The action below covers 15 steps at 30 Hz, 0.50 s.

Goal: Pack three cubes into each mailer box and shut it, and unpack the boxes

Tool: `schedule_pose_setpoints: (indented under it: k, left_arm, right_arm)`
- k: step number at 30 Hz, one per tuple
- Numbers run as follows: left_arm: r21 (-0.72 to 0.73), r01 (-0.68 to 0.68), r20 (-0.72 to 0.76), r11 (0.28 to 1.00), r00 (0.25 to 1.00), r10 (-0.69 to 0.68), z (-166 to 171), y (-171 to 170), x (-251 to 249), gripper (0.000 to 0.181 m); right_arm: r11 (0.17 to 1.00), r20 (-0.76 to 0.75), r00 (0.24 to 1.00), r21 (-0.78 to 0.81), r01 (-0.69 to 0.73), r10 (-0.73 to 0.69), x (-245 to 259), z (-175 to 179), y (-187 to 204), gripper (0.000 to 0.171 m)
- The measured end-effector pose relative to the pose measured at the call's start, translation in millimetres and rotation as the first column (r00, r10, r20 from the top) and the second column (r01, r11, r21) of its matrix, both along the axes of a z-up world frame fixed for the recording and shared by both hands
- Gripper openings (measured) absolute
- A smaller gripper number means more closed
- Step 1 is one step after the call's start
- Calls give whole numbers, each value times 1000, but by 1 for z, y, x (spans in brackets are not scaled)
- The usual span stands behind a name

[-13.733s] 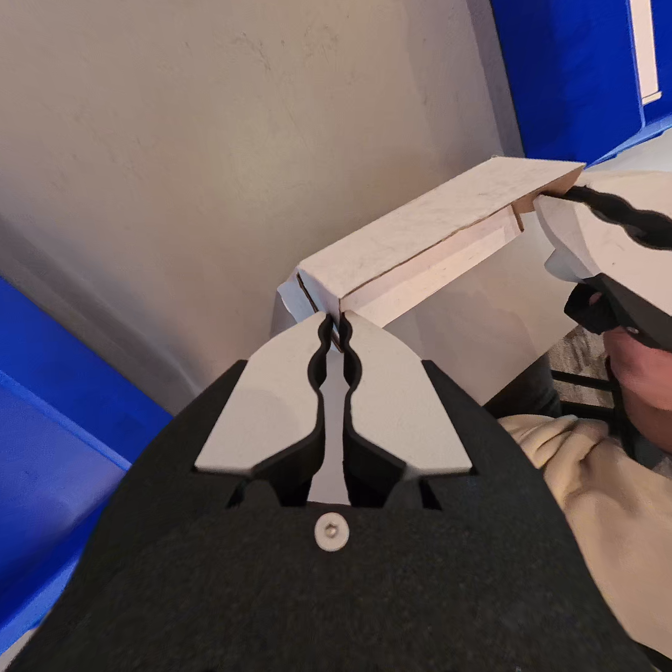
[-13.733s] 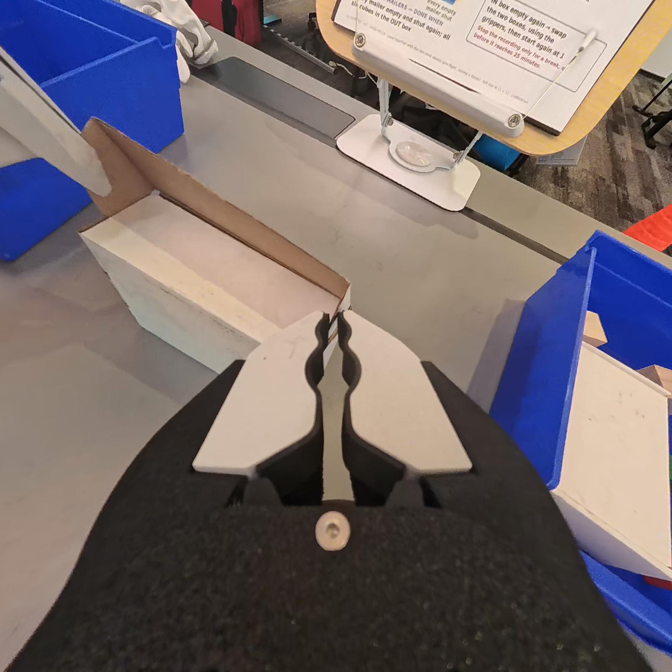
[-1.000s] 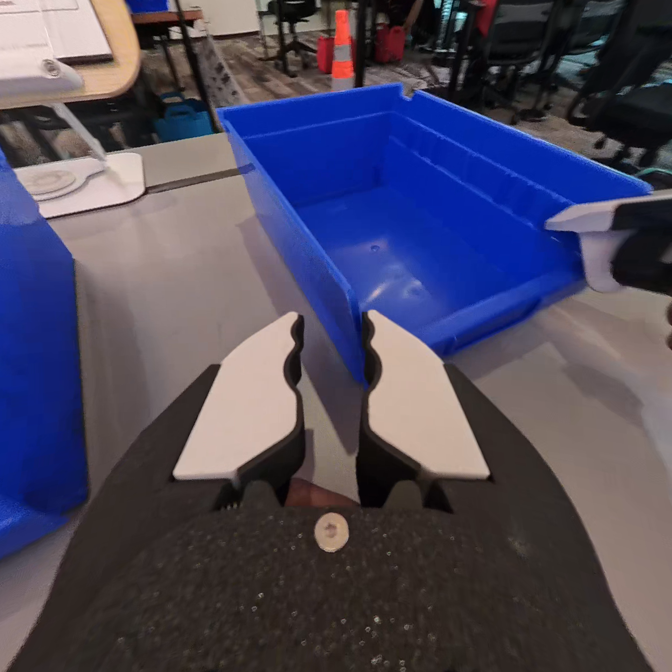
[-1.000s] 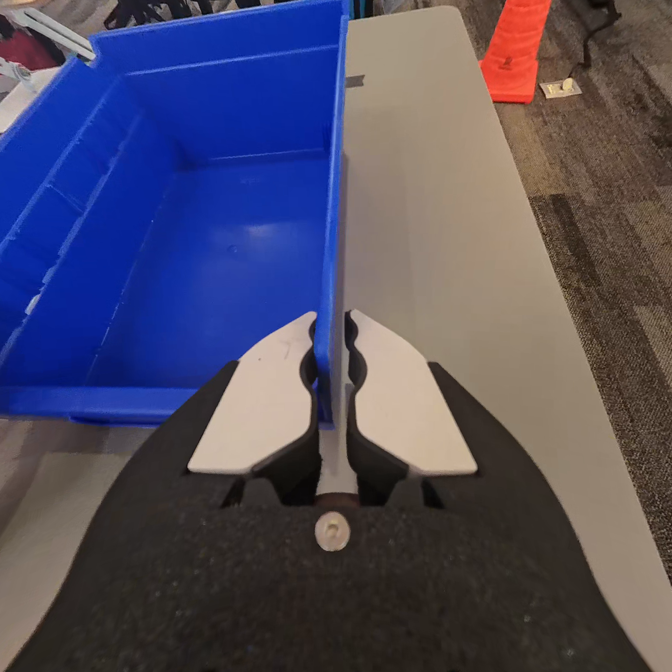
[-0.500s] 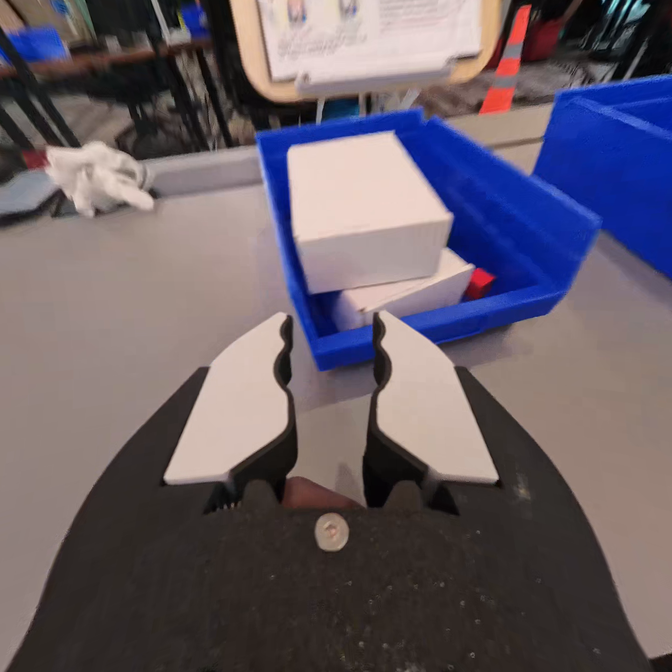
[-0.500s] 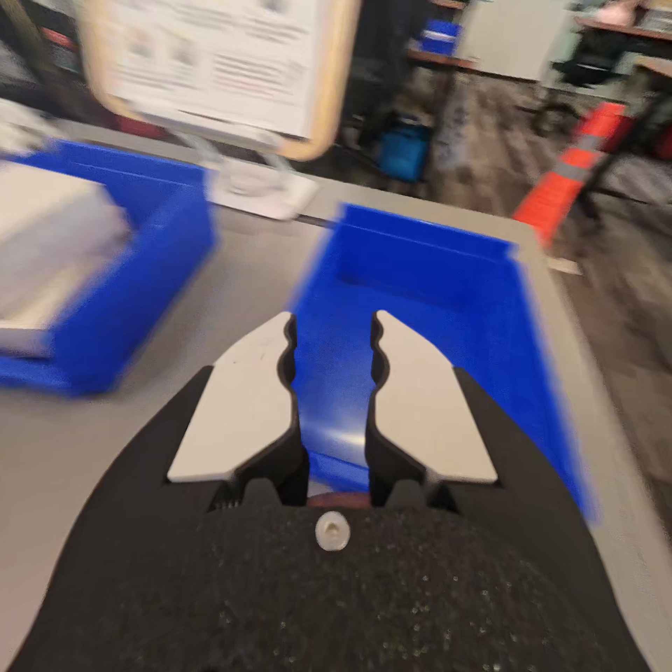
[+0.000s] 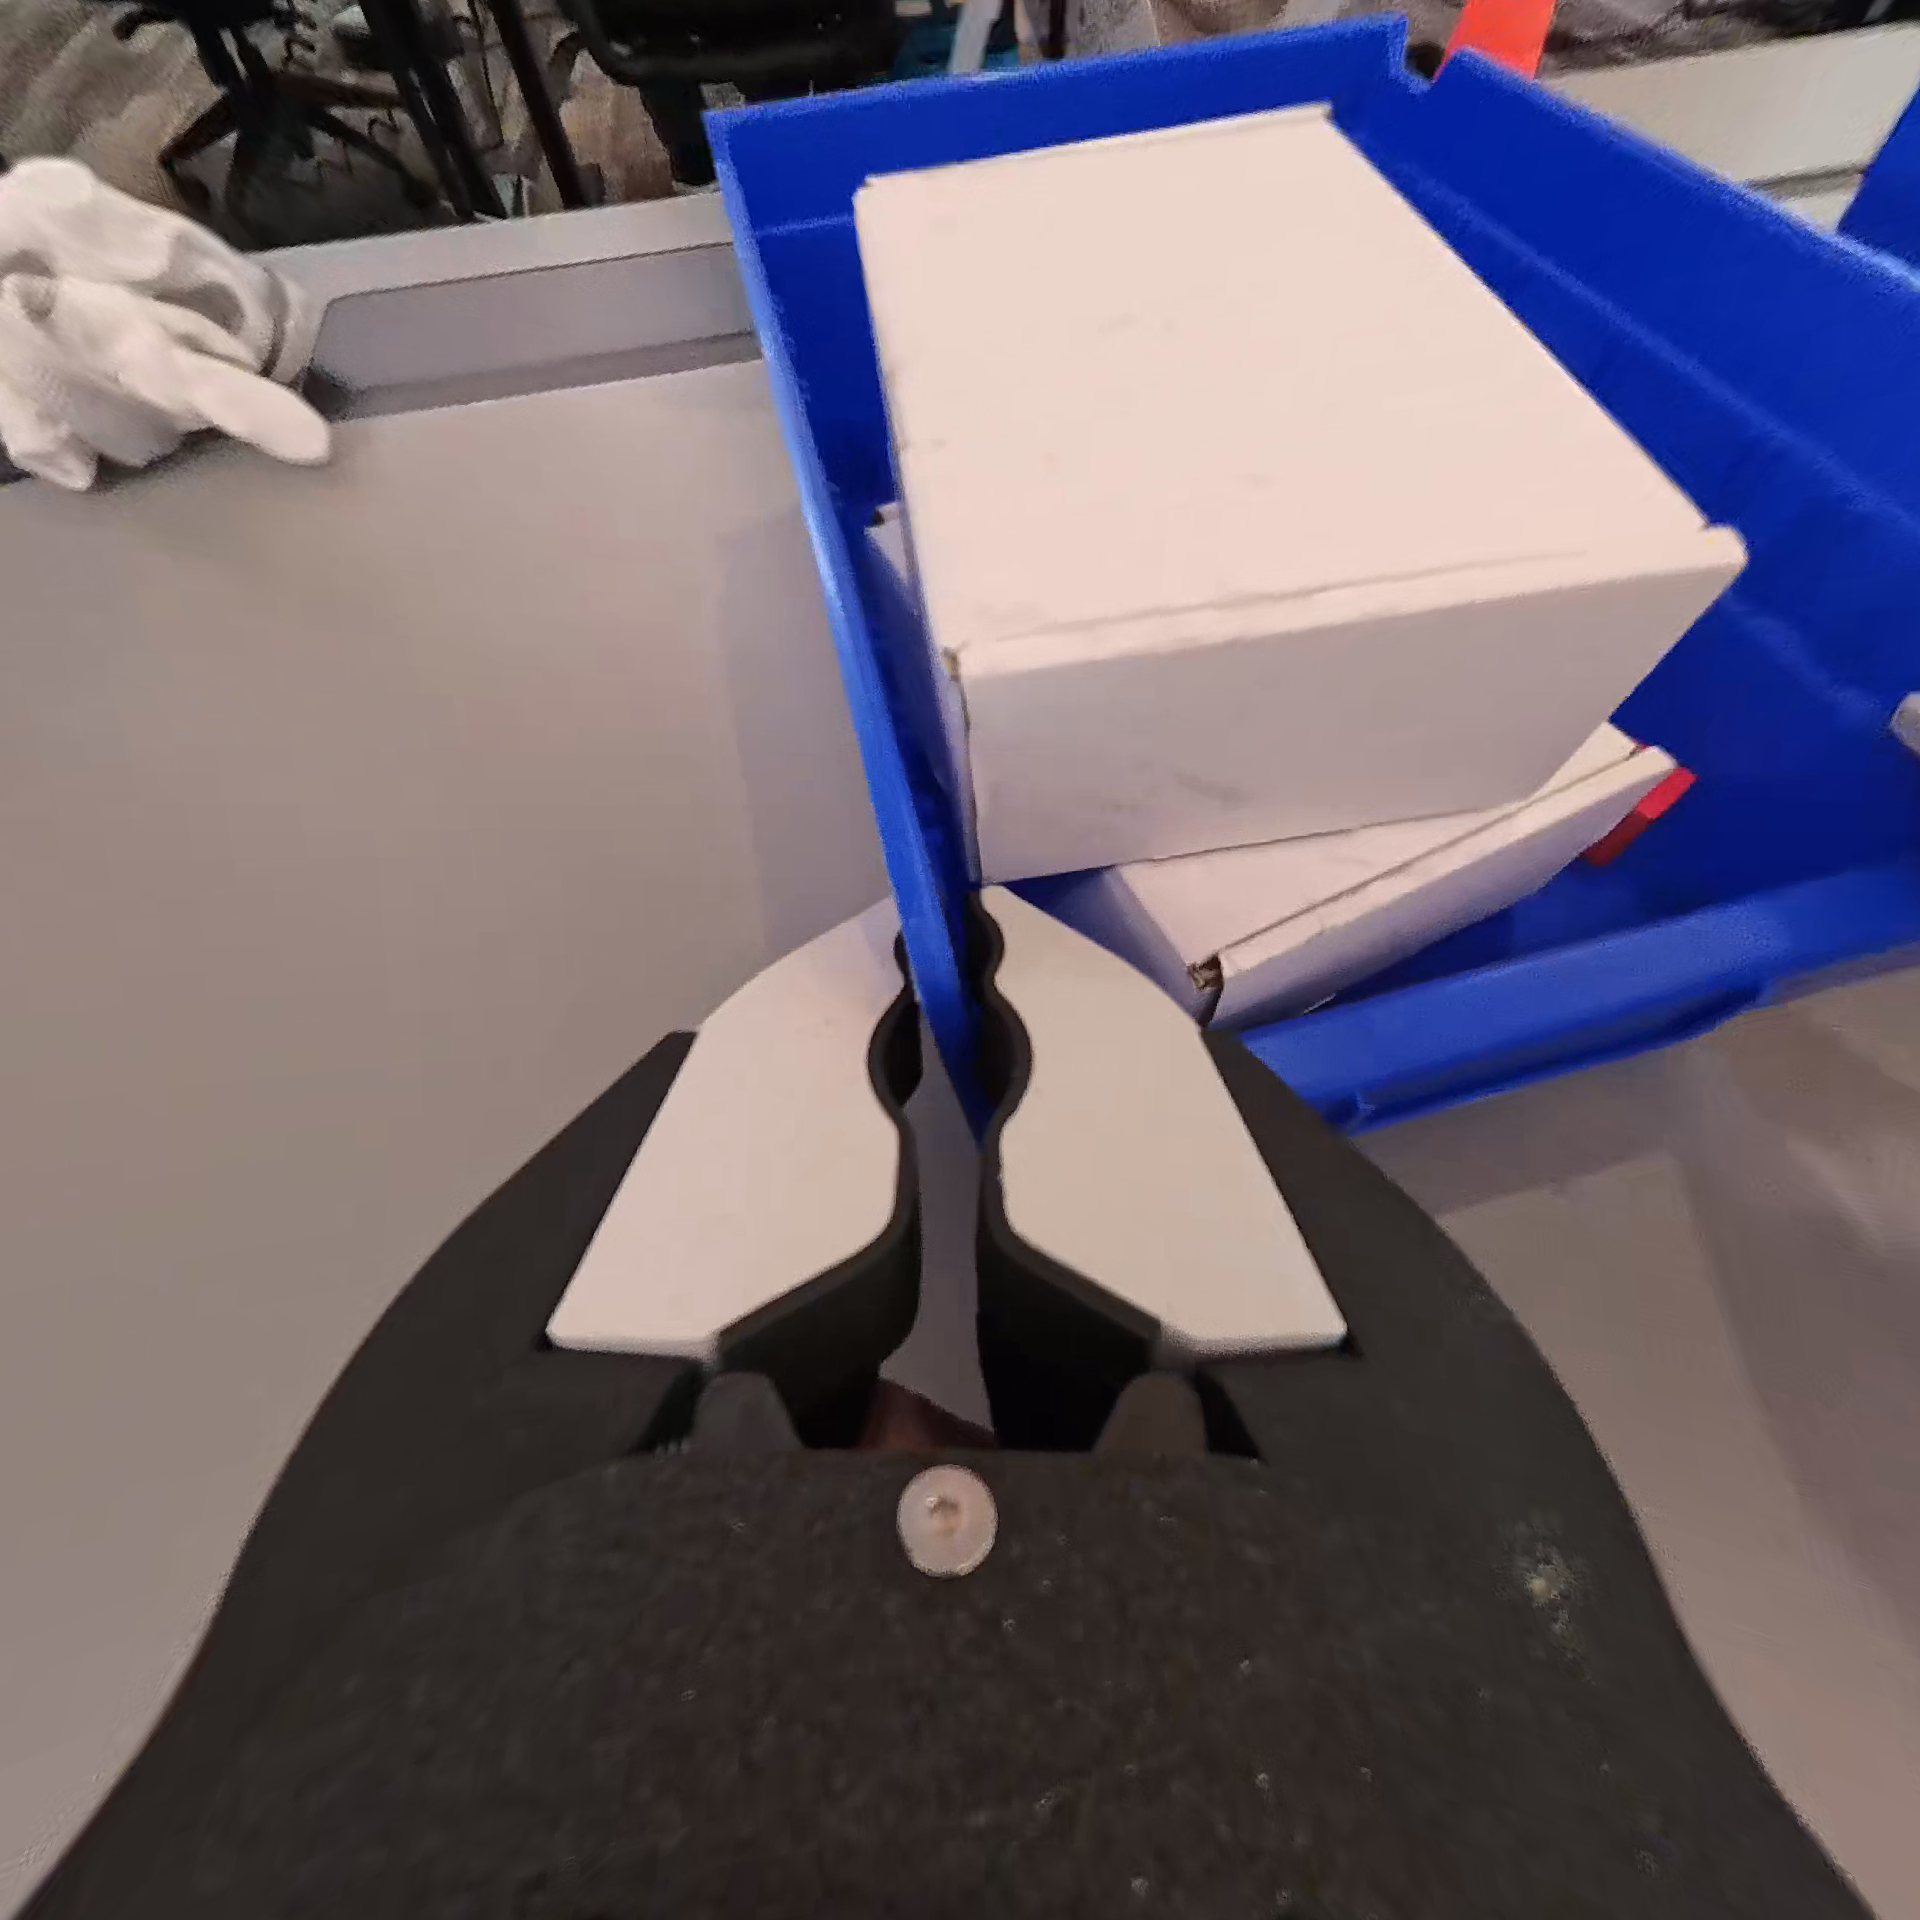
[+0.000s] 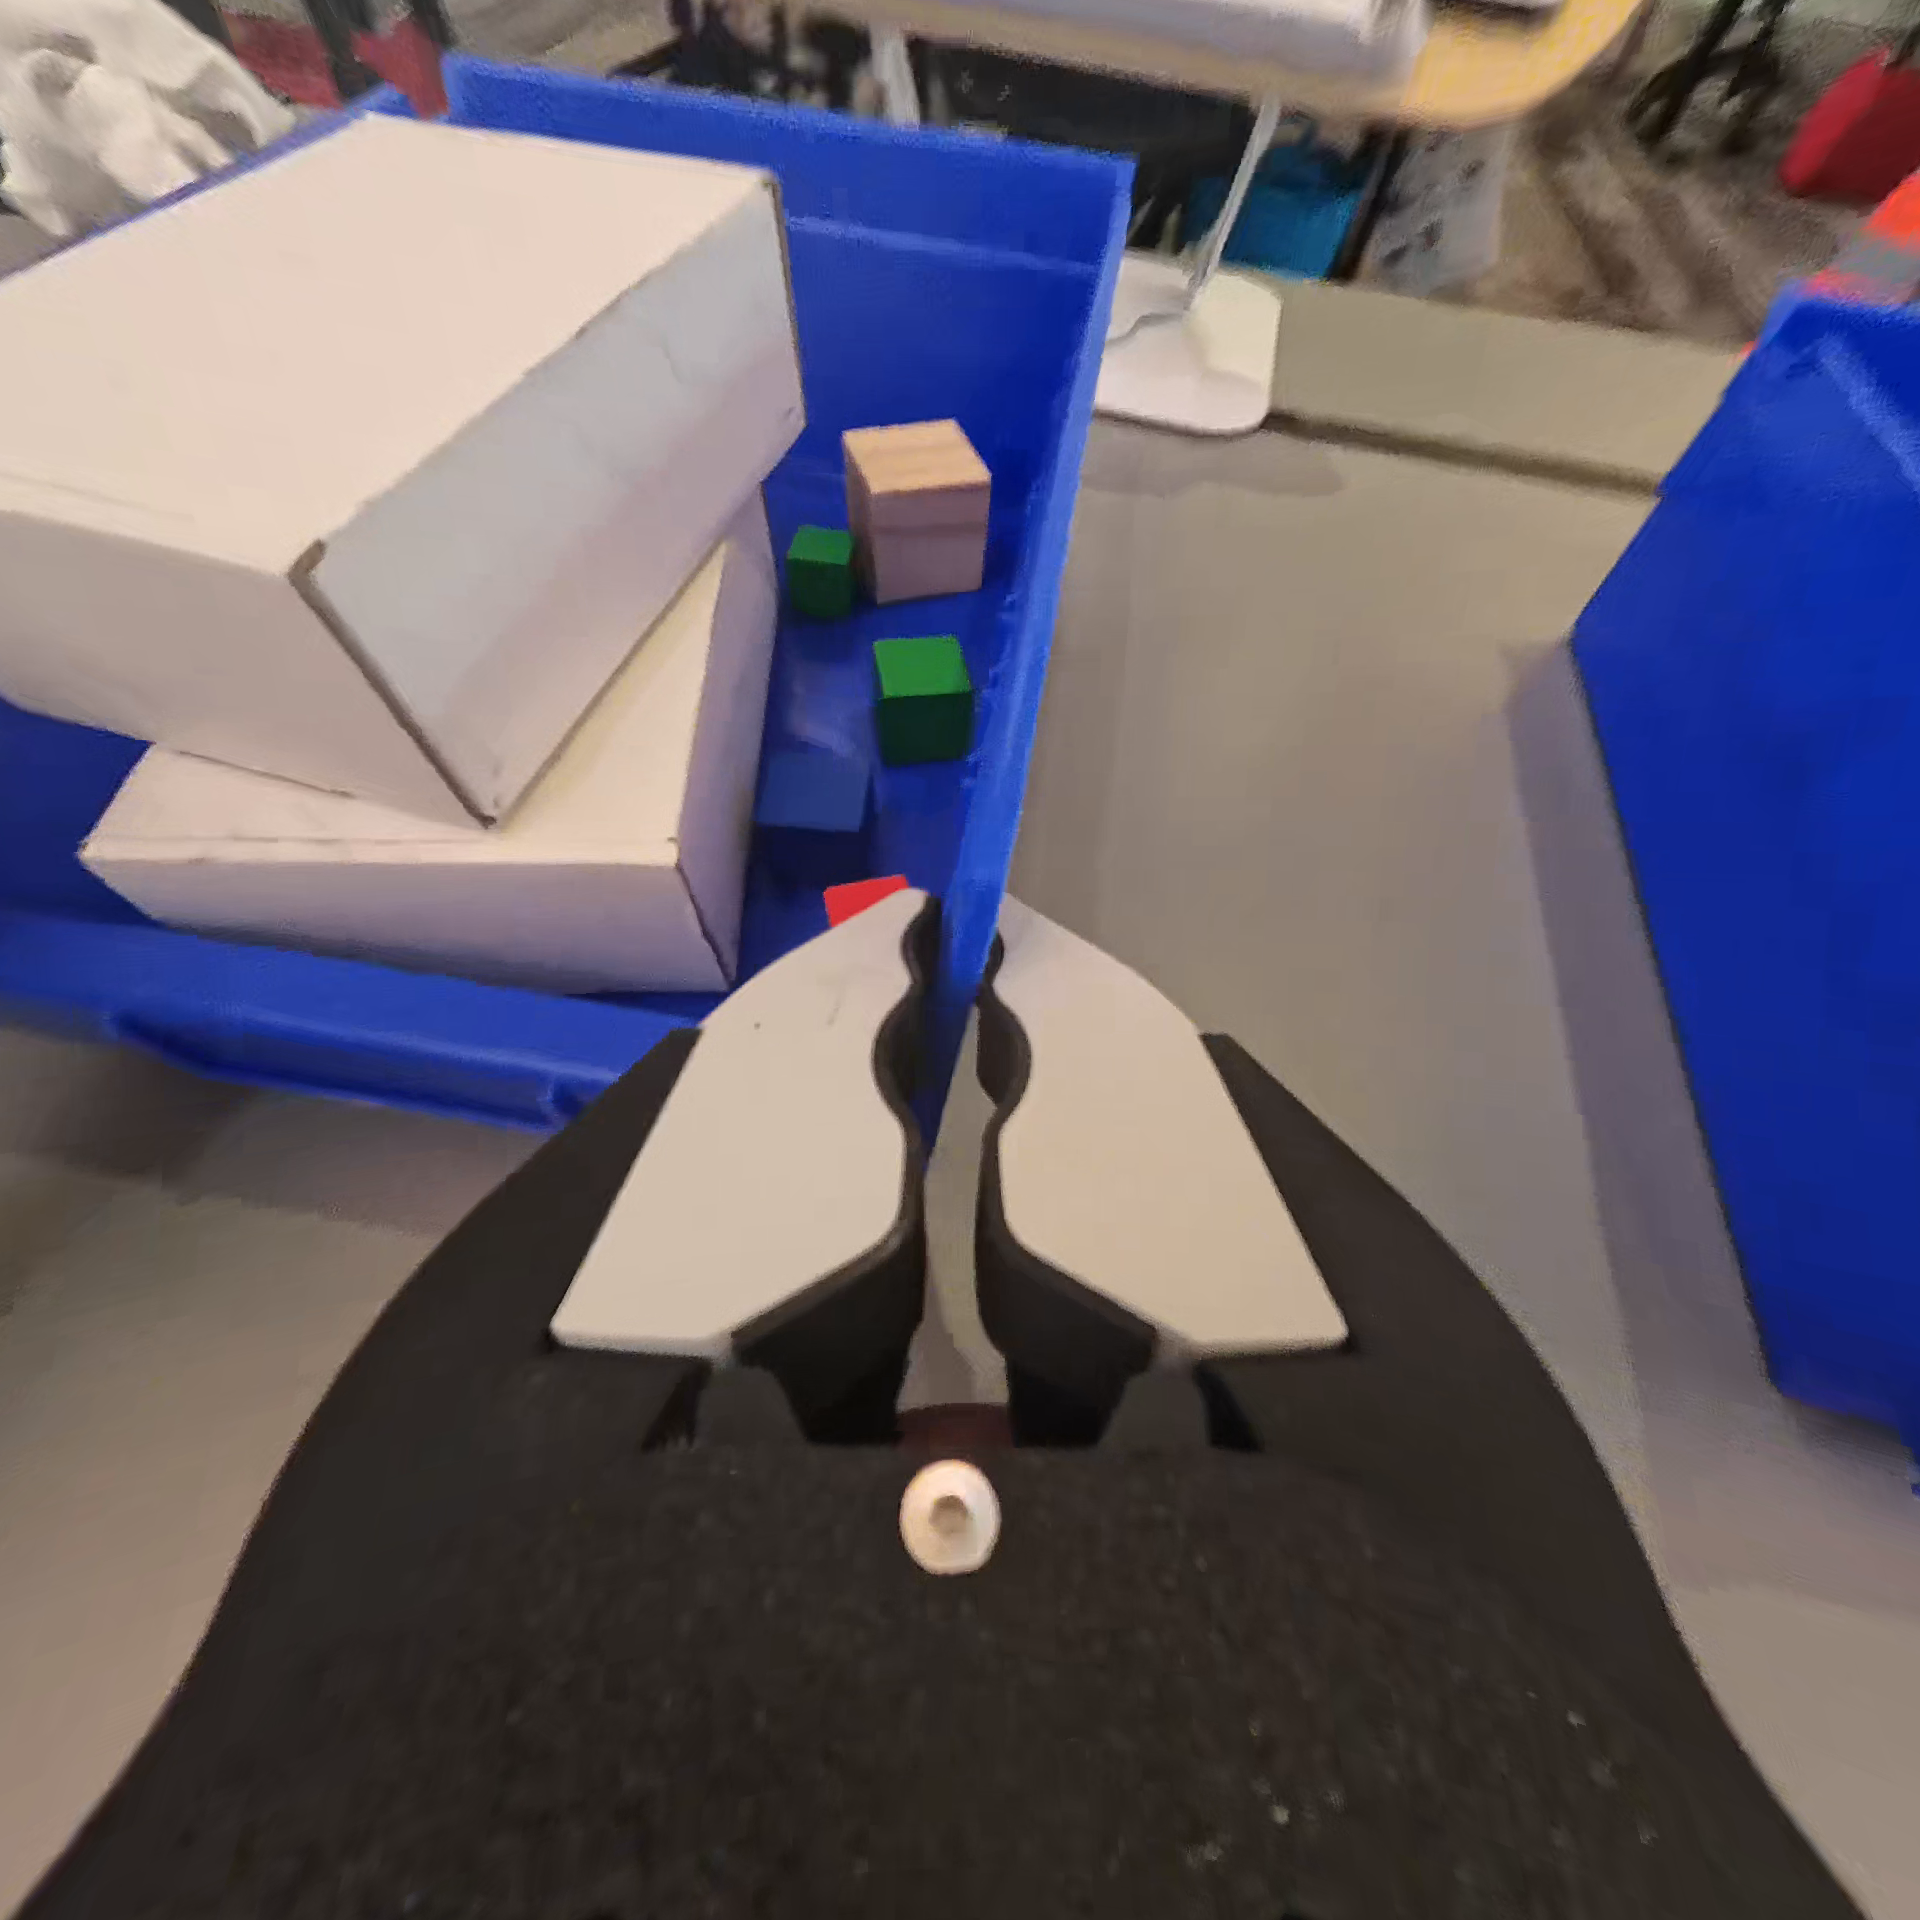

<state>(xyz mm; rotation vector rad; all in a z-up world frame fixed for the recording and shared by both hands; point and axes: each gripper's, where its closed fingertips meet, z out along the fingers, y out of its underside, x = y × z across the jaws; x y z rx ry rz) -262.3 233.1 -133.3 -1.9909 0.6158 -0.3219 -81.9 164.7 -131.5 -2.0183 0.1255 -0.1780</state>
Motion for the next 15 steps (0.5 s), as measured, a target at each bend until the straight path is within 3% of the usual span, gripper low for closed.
schedule_pose_setpoints:
  k: [3, 8, 13, 15]
  left_arm:
    - [-5, -60, 8, 998, 998, 60, 12, 18, -41, 3]
    - [123, -130, -77, 984, 987, 140, 32, 46, -132, 2]
    - [53, -149, -27, 987, 988, 150, 16, 70, -207, 3]
    - [-5, -156, -7, 988, 988, 156, 0, 77, -224, 3]
  right_arm:
    - [998, -69, 998, 58, -7, 11, -42, 7, 15, 4]
    - [995, -96, 992, 78, -70, 77, -131, 4, 50, 5]
    - [988, -85, 986, 73, -134, 140, -205, 3, 77, 6]
    - [986, -172, 971, 55, -156, 164, -224, -7, 81, 9]
